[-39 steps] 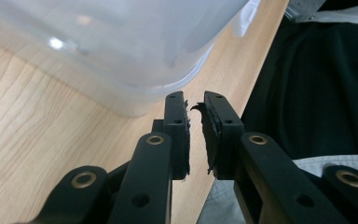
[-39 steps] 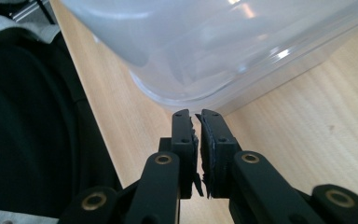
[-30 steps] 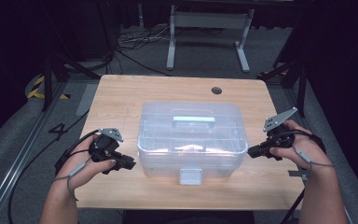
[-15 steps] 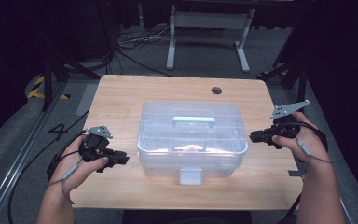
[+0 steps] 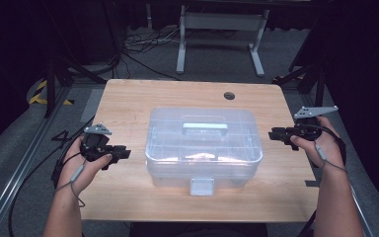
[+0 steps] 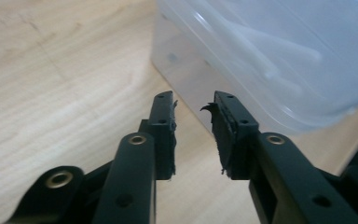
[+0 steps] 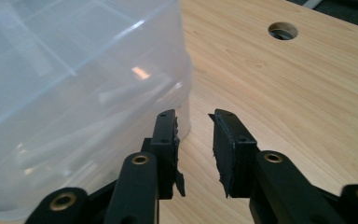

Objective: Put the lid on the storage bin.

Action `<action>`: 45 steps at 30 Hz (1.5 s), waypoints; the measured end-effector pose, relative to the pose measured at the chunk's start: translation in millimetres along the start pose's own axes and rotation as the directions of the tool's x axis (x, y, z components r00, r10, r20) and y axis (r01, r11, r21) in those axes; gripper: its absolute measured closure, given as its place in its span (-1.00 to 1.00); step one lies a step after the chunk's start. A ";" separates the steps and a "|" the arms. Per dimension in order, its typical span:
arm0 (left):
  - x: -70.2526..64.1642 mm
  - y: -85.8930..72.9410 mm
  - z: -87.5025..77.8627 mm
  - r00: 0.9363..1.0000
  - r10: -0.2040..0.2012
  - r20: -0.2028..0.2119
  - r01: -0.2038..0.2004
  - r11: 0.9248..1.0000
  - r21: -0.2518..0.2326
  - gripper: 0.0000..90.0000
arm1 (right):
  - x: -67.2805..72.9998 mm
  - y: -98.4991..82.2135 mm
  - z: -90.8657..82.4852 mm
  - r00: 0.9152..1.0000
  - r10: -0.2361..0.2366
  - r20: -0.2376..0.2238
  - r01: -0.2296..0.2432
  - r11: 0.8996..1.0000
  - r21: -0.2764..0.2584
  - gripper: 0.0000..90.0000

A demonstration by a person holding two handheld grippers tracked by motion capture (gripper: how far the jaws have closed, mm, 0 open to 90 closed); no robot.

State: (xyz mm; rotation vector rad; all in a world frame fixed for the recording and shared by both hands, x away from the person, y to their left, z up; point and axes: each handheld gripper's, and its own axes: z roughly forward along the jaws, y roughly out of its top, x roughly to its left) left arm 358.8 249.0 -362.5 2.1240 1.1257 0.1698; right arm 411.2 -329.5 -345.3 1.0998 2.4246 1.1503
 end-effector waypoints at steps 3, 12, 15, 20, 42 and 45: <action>3.5 0.0 7.5 1.000 0.004 -0.011 -0.004 1.000 -0.027 0.44 | -7.5 -4.2 3.9 0.999 0.023 0.023 -0.022 1.000 -0.012 0.52; 17.0 -2.7 25.9 0.996 -0.036 -0.080 0.024 0.989 -0.149 0.19 | -20.6 -11.7 22.4 0.998 0.051 0.040 -0.050 0.998 -0.037 0.29; 23.1 -5.5 30.5 0.991 -0.037 -0.129 0.016 0.987 -0.158 0.12 | -25.1 -14.9 37.5 0.994 0.014 0.106 -0.011 1.000 -0.027 0.16; 33.4 -10.9 36.9 0.986 -0.045 -0.160 0.017 0.986 -0.167 0.06 | -32.6 -22.8 57.6 0.990 0.000 0.143 -0.001 1.000 0.009 0.06; 57.3 -25.4 65.8 0.994 0.015 -0.108 -0.022 0.998 -0.065 -0.38 | -47.6 -53.9 105.2 0.979 0.087 0.186 -0.081 0.996 -0.035 -0.29; 57.8 -26.4 67.6 0.995 0.023 -0.098 -0.028 0.998 -0.051 -0.39 | -49.3 -57.0 107.8 0.978 0.074 0.193 -0.072 0.997 -0.017 -0.30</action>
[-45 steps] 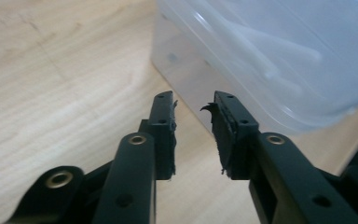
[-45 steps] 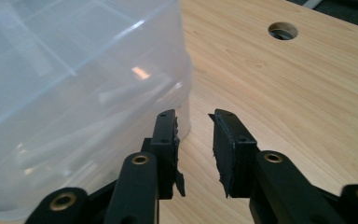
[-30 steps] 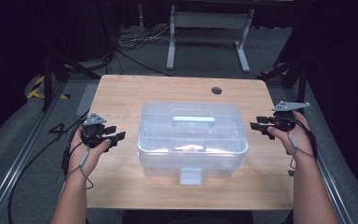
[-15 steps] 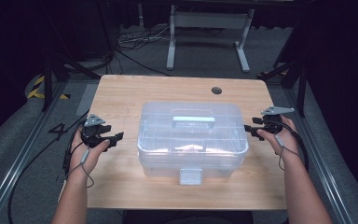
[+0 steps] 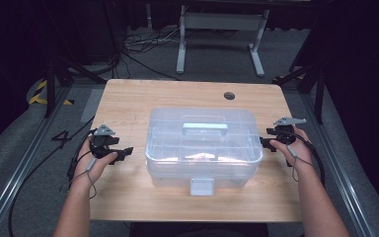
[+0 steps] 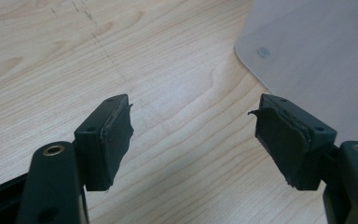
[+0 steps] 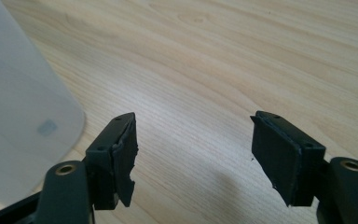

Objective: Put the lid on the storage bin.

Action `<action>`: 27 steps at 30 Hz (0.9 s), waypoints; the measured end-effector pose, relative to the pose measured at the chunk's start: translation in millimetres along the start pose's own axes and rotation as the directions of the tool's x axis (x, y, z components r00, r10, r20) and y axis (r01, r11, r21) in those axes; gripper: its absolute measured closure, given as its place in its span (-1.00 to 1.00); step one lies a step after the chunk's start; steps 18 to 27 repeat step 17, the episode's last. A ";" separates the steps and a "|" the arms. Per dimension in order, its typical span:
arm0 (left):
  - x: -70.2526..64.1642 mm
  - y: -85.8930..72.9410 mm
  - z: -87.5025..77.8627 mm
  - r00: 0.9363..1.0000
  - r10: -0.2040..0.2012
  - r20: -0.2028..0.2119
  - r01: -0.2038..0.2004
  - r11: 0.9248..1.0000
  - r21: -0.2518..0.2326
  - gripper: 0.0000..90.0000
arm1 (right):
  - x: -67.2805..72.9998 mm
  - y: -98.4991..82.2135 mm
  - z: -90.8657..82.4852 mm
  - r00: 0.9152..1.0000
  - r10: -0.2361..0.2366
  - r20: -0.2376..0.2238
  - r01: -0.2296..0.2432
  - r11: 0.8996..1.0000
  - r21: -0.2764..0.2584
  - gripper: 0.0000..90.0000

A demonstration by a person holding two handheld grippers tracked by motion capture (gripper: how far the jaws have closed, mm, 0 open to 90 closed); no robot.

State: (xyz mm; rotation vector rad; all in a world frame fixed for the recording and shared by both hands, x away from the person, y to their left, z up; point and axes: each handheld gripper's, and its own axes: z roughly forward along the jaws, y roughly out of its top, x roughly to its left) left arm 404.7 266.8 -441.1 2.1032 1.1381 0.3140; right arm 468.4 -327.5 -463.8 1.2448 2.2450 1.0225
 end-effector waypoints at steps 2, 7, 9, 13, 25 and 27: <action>0.9 -1.3 2.2 1.000 0.005 0.016 -0.005 1.000 0.018 -0.40 | -1.5 -3.5 2.7 1.000 0.004 0.005 -0.004 1.000 0.014 -0.30; 0.4 -3.6 7.6 0.999 0.018 0.030 -0.020 0.997 0.073 -0.45 | -2.5 -9.3 8.9 1.000 0.011 0.008 -0.011 1.000 0.027 -0.34; -1.7 -3.7 9.3 0.999 0.017 0.036 -0.021 0.995 0.098 -0.46 | -2.2 -10.1 10.1 1.000 0.008 0.008 -0.008 0.999 0.035 -0.34; -5.2 -4.1 12.0 0.999 0.025 0.048 -0.031 0.991 0.131 -0.48 | -2.4 -10.9 11.9 1.000 0.003 0.001 -0.003 0.999 0.044 -0.34; -5.2 -3.8 13.0 0.998 0.028 0.060 -0.036 0.990 0.137 -0.49 | -1.7 -11.8 14.1 1.000 -0.004 0.000 0.004 0.999 0.050 -0.34; -5.2 -3.8 13.0 0.998 0.028 0.060 -0.036 0.990 0.137 -0.49 | -1.7 -11.8 14.1 1.000 -0.004 0.000 0.004 0.999 0.050 -0.34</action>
